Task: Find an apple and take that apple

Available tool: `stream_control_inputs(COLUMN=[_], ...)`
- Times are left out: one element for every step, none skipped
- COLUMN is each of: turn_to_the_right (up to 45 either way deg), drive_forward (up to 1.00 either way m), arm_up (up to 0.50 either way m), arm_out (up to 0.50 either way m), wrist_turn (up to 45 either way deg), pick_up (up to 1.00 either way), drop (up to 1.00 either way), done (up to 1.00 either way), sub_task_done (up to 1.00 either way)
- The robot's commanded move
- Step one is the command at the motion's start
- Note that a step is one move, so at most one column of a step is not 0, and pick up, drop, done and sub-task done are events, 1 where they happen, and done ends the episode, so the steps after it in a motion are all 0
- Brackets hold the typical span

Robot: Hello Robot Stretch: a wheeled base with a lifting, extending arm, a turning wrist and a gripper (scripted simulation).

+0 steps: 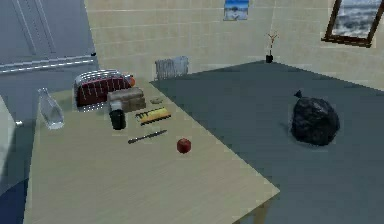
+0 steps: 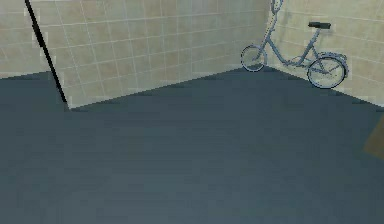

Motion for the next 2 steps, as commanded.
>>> stream_control_inputs(turn_to_the_right=[0.0,-45.0], drive_forward=[0.15,0.00], arm_up=[0.00,0.00], arm_out=[0.00,0.00], wrist_turn=[0.0,0.0], pick_up=[0.00,0.00], drop=[0.00,0.00], done=[0.00,0.00], sub_task_done=[0.00,0.00])
